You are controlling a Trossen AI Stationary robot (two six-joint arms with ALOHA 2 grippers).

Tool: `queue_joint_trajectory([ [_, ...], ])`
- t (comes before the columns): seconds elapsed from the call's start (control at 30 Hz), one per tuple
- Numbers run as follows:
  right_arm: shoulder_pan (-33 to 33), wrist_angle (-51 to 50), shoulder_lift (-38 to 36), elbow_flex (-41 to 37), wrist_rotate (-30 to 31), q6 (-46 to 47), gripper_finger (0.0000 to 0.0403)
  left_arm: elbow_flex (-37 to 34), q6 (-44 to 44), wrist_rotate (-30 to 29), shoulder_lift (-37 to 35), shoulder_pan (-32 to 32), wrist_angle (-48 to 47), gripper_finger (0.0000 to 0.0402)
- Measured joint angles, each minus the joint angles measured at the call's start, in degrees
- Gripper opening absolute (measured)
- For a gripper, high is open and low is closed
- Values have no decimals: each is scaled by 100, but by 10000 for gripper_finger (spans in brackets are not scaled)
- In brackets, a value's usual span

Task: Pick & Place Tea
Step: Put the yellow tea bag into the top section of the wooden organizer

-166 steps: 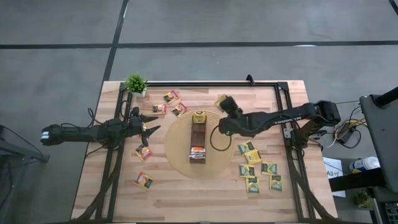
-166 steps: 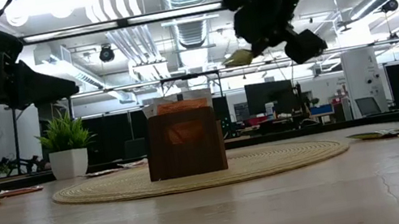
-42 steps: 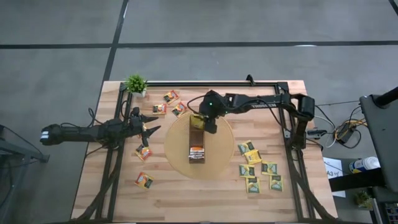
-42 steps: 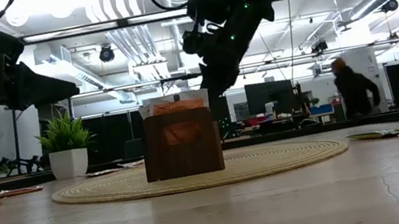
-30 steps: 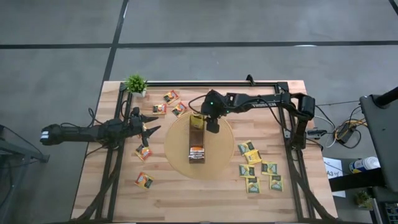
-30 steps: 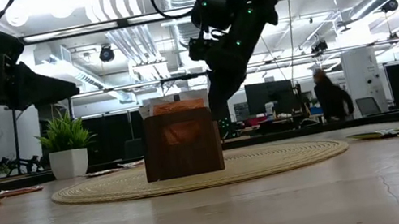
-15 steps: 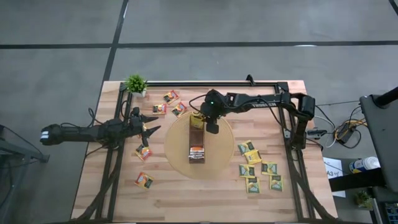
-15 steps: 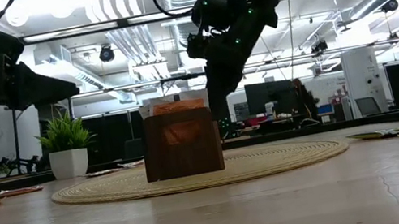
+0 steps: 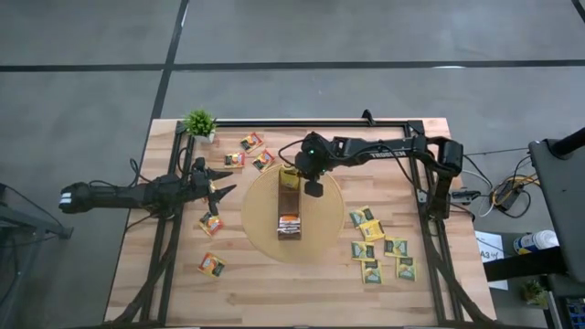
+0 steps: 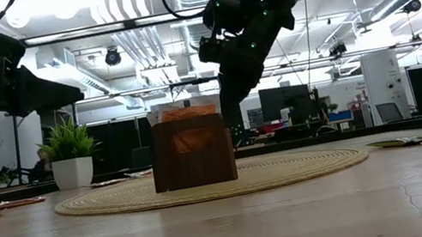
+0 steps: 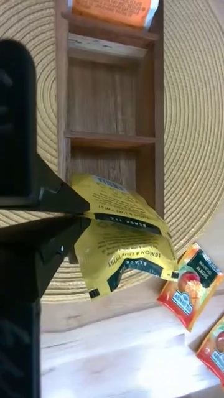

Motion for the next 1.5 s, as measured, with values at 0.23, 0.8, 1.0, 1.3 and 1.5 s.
queue_joint_trajectory([
  [0.23,4,3,0,77,5,-344,8,-1,1,0,2,0,0,202],
  [0.8,185,331,0,-190,1052,-1860,8,0,1,0,2,-2,0,202],
  [1.0,186,474,0,-190,1055,-1886,8,-1,1,-1,2,-7,0,202],
  [1.3,192,431,0,-190,1073,-1677,8,-1,1,0,2,-4,0,202],
  [1.5,197,411,-2,-87,1071,-1446,9,-1,1,0,2,-4,0,202],
])
